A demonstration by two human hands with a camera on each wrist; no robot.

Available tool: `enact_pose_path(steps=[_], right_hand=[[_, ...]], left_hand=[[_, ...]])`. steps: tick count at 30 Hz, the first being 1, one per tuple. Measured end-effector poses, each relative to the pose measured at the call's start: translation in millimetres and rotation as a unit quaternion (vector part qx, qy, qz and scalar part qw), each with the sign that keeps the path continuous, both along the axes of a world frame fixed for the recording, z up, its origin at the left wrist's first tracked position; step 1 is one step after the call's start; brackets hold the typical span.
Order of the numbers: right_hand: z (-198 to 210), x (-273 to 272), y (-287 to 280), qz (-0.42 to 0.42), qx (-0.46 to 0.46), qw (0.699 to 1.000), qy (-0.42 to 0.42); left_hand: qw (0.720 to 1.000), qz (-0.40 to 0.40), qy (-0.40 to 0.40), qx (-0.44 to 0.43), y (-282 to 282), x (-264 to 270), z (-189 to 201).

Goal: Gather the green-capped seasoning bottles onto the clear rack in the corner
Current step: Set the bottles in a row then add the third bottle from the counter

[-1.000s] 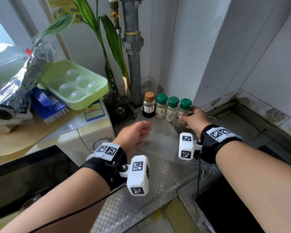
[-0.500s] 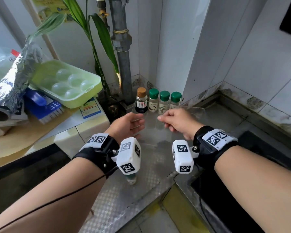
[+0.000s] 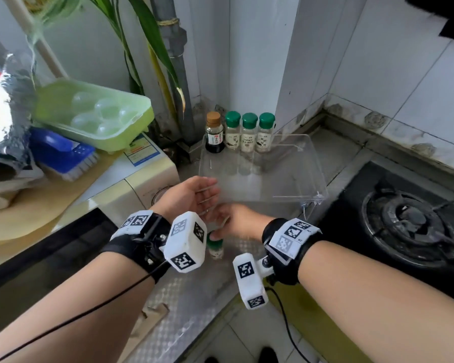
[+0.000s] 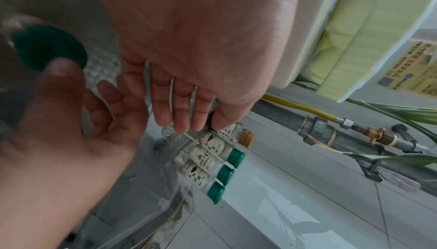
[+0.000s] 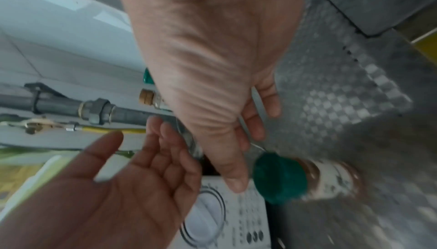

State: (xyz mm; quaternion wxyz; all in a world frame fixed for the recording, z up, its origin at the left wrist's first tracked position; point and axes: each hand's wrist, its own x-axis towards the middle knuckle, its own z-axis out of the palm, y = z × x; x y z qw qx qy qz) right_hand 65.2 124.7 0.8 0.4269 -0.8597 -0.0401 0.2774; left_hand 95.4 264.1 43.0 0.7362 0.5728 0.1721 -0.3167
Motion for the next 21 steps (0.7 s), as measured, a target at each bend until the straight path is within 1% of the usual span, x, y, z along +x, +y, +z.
enact_pose_path(steps=[4, 7, 9, 12, 15, 17, 21], right_hand=[[-17.4, -12.1, 18.1, 0.039, -0.117, 0.99, -0.068], [-25.0, -15.1, 24.5, 0.051, -0.152, 0.985, -0.07], [-26.9, -16.2, 24.2, 0.034, -0.159, 0.984, -0.075], [-21.3, -14.8, 16.1, -0.048, -0.105, 0.991, -0.067], [-6.4, -11.3, 3.2, -0.119, 0.008, 0.992, -0.036], [6.1, -10.8, -4.8, -0.157, 0.081, 0.984, -0.027], [30.4, -10.5, -25.1, -0.249, 0.147, 0.956, -0.057]], left_hand=[[0.999, -0.031, 0.004, -0.005, 12.1, -8.3, -7.8], [0.999, -0.052, -0.001, -0.001, 22.2, -12.4, -11.0], [0.998, -0.065, -0.005, 0.011, 26.9, -14.3, -12.8], [0.995, -0.09, -0.014, 0.034, 29.6, -16.0, -14.4], [0.993, -0.107, -0.019, 0.048, 26.2, -16.4, -18.1], [0.992, -0.118, -0.022, 0.033, 20.0, -18.5, -19.3], [0.987, -0.157, -0.01, -0.004, -0.1, -21.1, -17.1]])
